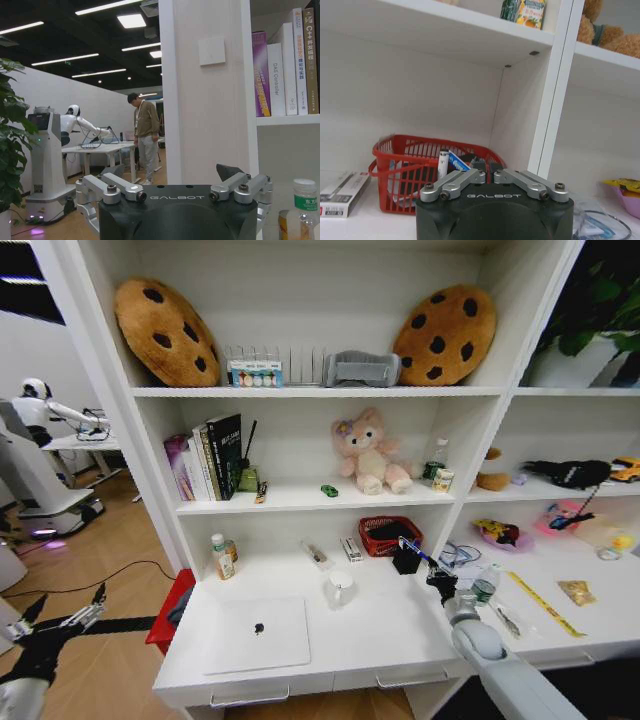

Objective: Organize the objects on the table.

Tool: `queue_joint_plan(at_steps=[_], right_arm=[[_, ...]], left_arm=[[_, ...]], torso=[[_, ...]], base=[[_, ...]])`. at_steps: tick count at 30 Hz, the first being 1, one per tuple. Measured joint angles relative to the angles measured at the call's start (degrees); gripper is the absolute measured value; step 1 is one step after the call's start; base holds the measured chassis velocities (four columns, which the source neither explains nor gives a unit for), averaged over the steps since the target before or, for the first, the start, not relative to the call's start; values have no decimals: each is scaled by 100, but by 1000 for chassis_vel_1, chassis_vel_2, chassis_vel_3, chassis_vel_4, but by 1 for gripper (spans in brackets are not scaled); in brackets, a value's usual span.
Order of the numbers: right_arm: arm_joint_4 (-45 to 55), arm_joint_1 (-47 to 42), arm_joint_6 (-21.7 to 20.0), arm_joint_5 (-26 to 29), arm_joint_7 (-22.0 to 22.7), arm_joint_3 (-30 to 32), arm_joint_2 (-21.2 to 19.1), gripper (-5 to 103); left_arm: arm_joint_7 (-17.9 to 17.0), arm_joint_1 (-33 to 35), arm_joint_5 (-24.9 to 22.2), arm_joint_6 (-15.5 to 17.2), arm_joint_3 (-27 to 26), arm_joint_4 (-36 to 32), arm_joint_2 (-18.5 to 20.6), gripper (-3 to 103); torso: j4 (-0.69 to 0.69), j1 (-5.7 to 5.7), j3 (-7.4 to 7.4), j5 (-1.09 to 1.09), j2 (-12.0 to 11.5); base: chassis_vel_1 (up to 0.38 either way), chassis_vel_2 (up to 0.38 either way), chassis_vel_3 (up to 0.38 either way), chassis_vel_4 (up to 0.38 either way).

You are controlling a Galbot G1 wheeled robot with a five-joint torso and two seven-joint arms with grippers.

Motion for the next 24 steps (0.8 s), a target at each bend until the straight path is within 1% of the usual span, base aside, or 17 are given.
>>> queue_joint_plan(at_steps=[3, 4, 7, 8, 11, 13, 14, 16, 17, 18, 19, 20, 21, 22, 24], right_arm=[[123, -30, -77, 90, 70, 51, -3, 15], [123, -30, -77, 90, 70, 51, -3, 15], [95, -22, -307, 402, 153, 93, 1, 31], [95, -22, -307, 402, 153, 93, 1, 31], [56, 7, -486, 678, 155, 99, 1, 47], [31, 35, -529, 764, 155, 99, 1, 47], [-2, 76, -582, 884, 151, 85, 1, 53], [-30, 116, -624, 985, 144, 66, -2, 53], [-64, 165, -656, 1067, 137, 41, -6, 69], [-64, 165, -656, 1067, 137, 41, -6, 69], [-99, 199, -677, 1121, 132, 21, -5, 74], [-136, 227, -690, 1157, 127, 2, -5, 74], [-186, 257, -695, 1192, 105, -18, -5, 80], [-186, 257, -695, 1192, 105, -18, -5, 80], [-248, 302, -713, 1282, 76, -50, -12, 90]], left_arm=[[0, -1, 0, 0, 0, 0, 0, 100], [0, -1, 0, 0, 0, 0, 0, 100], [0, 0, 0, 0, 0, 0, 0, 100], [0, 0, 0, 0, 0, 0, 0, 100], [0, 0, 0, 0, 0, 0, 0, 100], [0, 0, 0, 0, 0, 0, 0, 100], [0, 0, 0, 0, 0, 0, 0, 100], [0, 0, 0, 0, 0, 0, 0, 100], [0, 0, 0, 0, 0, 0, 0, 100], [0, 0, 0, 0, 0, 0, 0, 100], [0, 0, 0, 0, 0, 0, 0, 100], [0, 0, 0, 0, 0, 0, 0, 100], [0, 0, 0, 0, 0, 0, 0, 100], [0, 0, 0, 0, 0, 0, 0, 100], [0, 0, 0, 0, 0, 0, 0, 100]], torso=[[0, 0, 0, 0, 0], [0, 0, 0, 0, 0], [0, 0, 0, 1, 0], [0, 0, 0, 1, 0], [0, 0, 0, 1, 0], [-1, -1, 0, 1, 0], [0, 0, 0, 0, 0], [0, 0, 0, 1, 0], [0, 0, 0, 1, 0], [0, 0, 0, 1, 0], [0, 0, 0, 0, 0], [0, 0, 0, 1, 0], [0, 0, 0, 1, 0], [0, 0, 0, 1, 0], [0, 0, 0, 1, 0]], base=[[0, 0, 0, 0], [0, 0, 0, 0], [0, 0, 0, 0], [0, 0, 0, 0], [0, 0, 0, 0], [0, 0, 0, 0], [0, 0, 0, 0], [0, 0, 0, 0], [0, 0, 0, 0], [0, 0, 0, 0], [0, 0, 0, 0], [0, 0, 0, 0], [0, 0, 0, 0], [0, 0, 0, 0], [0, 0, 0, 0]])
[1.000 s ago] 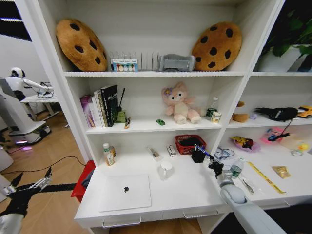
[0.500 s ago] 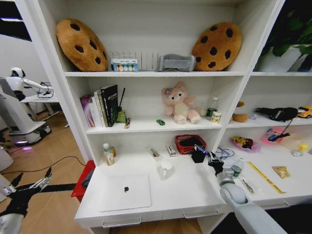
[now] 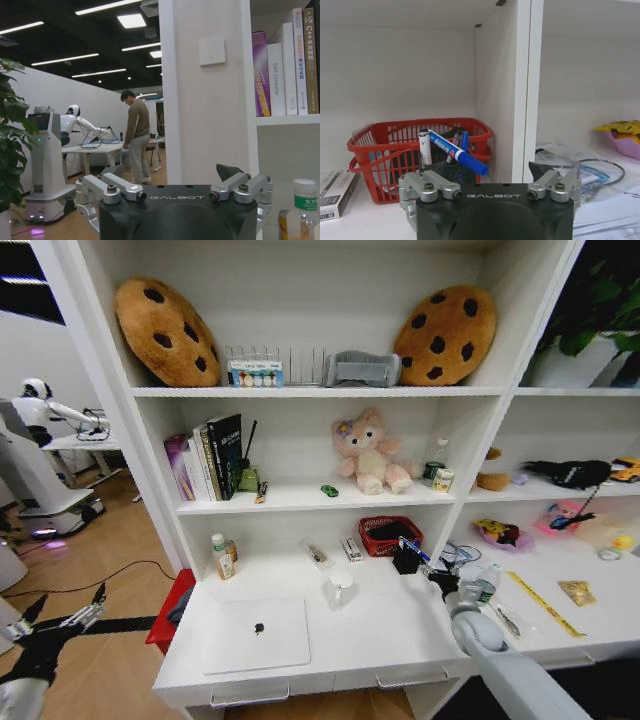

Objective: Organize the objects on the table.

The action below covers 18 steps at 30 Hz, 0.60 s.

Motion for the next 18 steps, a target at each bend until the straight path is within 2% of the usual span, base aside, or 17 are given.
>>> queue_joint_plan(at_steps=[1, 3, 4, 5, 7, 10, 13, 15, 16, 18], right_arm=[[-16, 18, -20, 59, -6, -9, -1, 98], [-46, 46, -41, 127, -10, -19, -3, 98], [-82, 69, -41, 150, -16, -35, -4, 93], [-82, 69, -41, 150, -16, -35, -4, 93], [-103, 82, -41, 155, -27, -48, -4, 83], [-112, 89, -37, 155, -38, -54, -4, 78], [-128, 119, -24, 153, -54, -72, -2, 61], [-130, 122, -23, 153, -55, -74, -2, 61], [-133, 127, -20, 152, -57, -78, 0, 50], [-136, 132, -18, 152, -58, -81, 1, 50]], left_arm=[[0, 0, 0, 0, 0, 0, 0, 100], [0, 0, 0, 0, 0, 0, 0, 100], [0, 0, 0, 0, 0, 0, 0, 100], [0, 0, 0, 0, 0, 0, 0, 100], [0, 0, 0, 0, 0, 0, 0, 100], [0, 0, 0, 0, 0, 0, 0, 100], [0, 0, 0, 0, 0, 0, 0, 100], [0, 0, 0, 0, 0, 0, 0, 100], [0, 0, 0, 0, 0, 0, 0, 100], [0, 0, 0, 0, 0, 0, 0, 100]], torso=[[0, 0, 0, 0, 0], [0, 0, 0, 0, 0], [0, 0, 0, 0, 0], [0, 0, 0, 0, 0], [0, 0, 0, 0, 0], [0, 0, 0, 0, 0], [0, 0, 0, 0, 0], [0, 0, 0, 0, 0], [0, 0, 0, 0, 0], [0, 0, 0, 0, 0]], base=[[0, 0, 0, 0], [0, 0, 0, 0], [0, 0, 0, 0], [0, 0, 0, 0], [0, 0, 0, 0], [0, 0, 0, 0], [0, 0, 0, 0], [0, 0, 0, 0], [0, 0, 0, 0], [0, 0, 0, 0]])
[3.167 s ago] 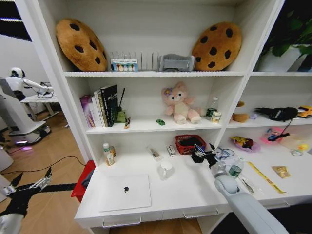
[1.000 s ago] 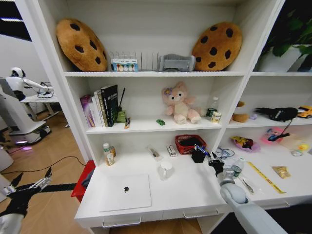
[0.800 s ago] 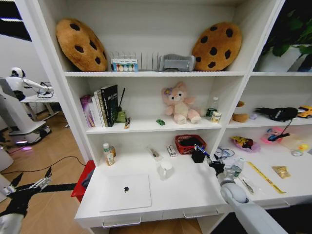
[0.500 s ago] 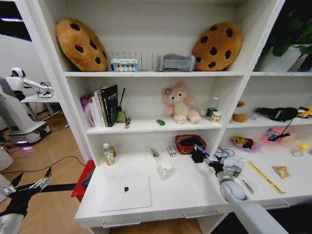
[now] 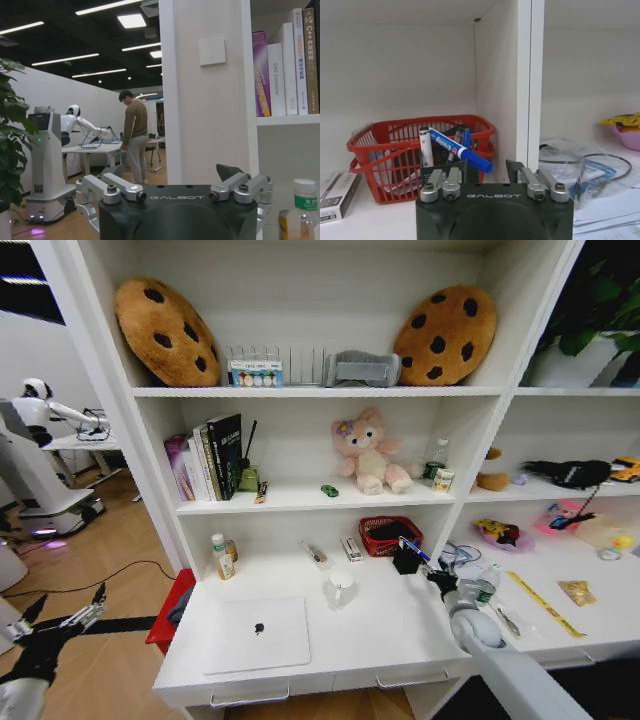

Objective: Organize the objects on the table.

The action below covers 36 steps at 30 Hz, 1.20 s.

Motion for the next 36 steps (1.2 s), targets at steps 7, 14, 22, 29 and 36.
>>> queue_joint_plan(at_steps=[7, 14, 22, 29, 36], right_arm=[[-9, 15, 6, -7, -5, -15, 4, 18], [120, -50, -7, -20, 0, -10, 36, 5], [516, -173, -36, -22, -8, 54, 19, 5], [1154, -330, -275, 557, 89, 105, 133, 5], [2263, -572, -704, 1901, 828, 204, 599, 5]], left_arm=[[0, 0, 0, 0, 0, 0, 0, 100], [0, 0, 0, 0, 0, 0, 0, 100], [0, 0, 0, 0, 0, 0, 0, 100], [0, 0, 0, 0, 0, 0, 0, 100], [0, 0, 0, 0, 0, 0, 0, 100]], torso=[[0, 0, 0, 0, 0], [0, 0, 0, 0, 1], [0, 0, 0, 0, 1], [0, 0, 0, 0, 1], [1, -1, -1, -2, 1]], base=[[0, 0, 0, 0], [0, 0, 0, 0], [0, 0, 0, 0], [0, 0, 0, 0], [0, 0, 0, 0]])
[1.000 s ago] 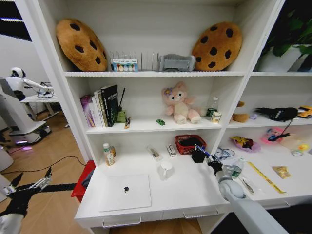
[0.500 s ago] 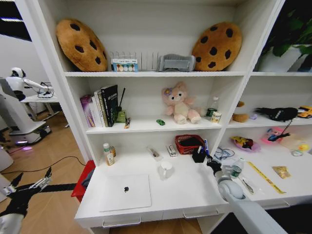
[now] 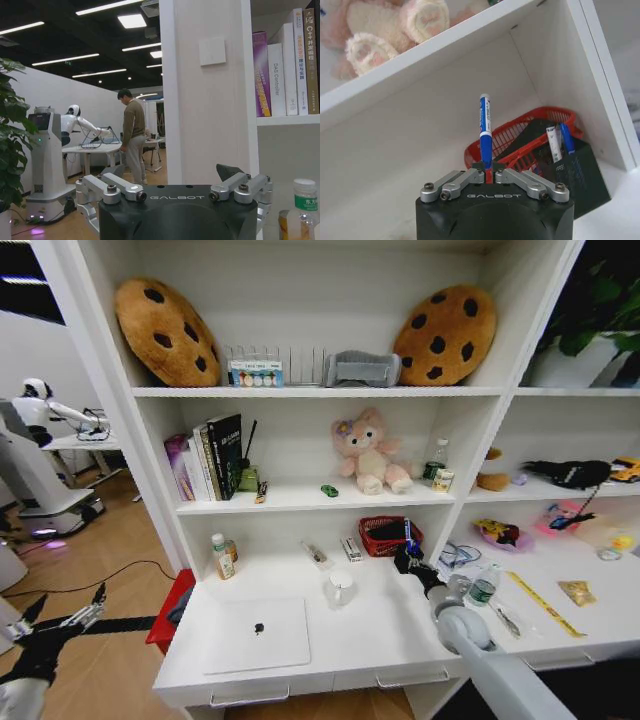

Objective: Organize the objects on the table.

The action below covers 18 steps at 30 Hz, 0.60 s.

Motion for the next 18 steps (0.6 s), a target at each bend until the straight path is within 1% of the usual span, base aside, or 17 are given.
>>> queue_joint_plan(at_steps=[1, 2, 3, 4, 5, 6, 9, 10, 12, 13, 17, 18], right_arm=[[0, 0, 0, 0, 0, 0, 0, 5], [148, -19, -27, 305, 174, 31, 90, 5], [363, -35, -46, 804, 491, 108, 240, 5], [363, -35, -46, 804, 491, 108, 240, 5], [551, -75, -43, 1306, 740, 231, 421, 5], [551, -75, -43, 1306, 740, 231, 421, 5], [805, -288, 118, 1944, 946, 569, 790, 5], [805, -288, 118, 1944, 946, 569, 790, 5], [882, -401, 237, 2322, 1005, 813, 1046, 5], [882, -401, 237, 2322, 1005, 813, 1046, 5], [773, -297, 358, 2991, 1090, 1282, 1481, 5], [773, -297, 358, 2991, 1090, 1282, 1481, 5]], left_arm=[[0, 0, 0, 0, 0, 0, 0, 100], [0, 0, 0, 0, 0, 0, 0, 100], [0, 0, 0, 0, 0, 0, 0, 100], [0, 0, 0, 0, 0, 0, 0, 100], [1, 0, 0, 0, 0, 0, 0, 100], [1, 0, 0, 0, 0, 0, 0, 100], [0, 0, 0, 0, 0, 0, 0, 100], [0, 0, 0, 0, 0, 0, 0, 100], [0, 0, 0, 0, 0, 0, 0, 100], [0, 0, 0, 0, 0, 0, 0, 100], [0, 0, 0, 0, 0, 0, 0, 100], [0, 0, 0, 0, 0, 0, 0, 100]], torso=[[0, 0, 0, 0, 0], [0, 0, 0, 1, 0], [0, 0, 0, 1, 0], [0, 0, 0, 1, 0], [1, 0, 0, 1, 0], [1, 0, 0, 1, 0], [0, 0, 0, 1, 0], [0, 0, 0, 1, 0], [-1, 0, 0, 1, 0], [-1, 0, 0, 1, 0], [-1, 0, 0, 1, -1], [-1, 0, 0, 1, -1]], base=[[0, 0, 0, 0], [0, 0, 0, 0], [0, 0, 0, 0], [0, 0, 0, 0], [0, 0, 0, 0], [0, 0, 0, 0], [0, 0, 0, 0], [0, 0, 0, 0], [0, 0, 0, 0], [0, 0, 0, 0], [0, 0, 0, 0], [0, 0, 0, 0]])
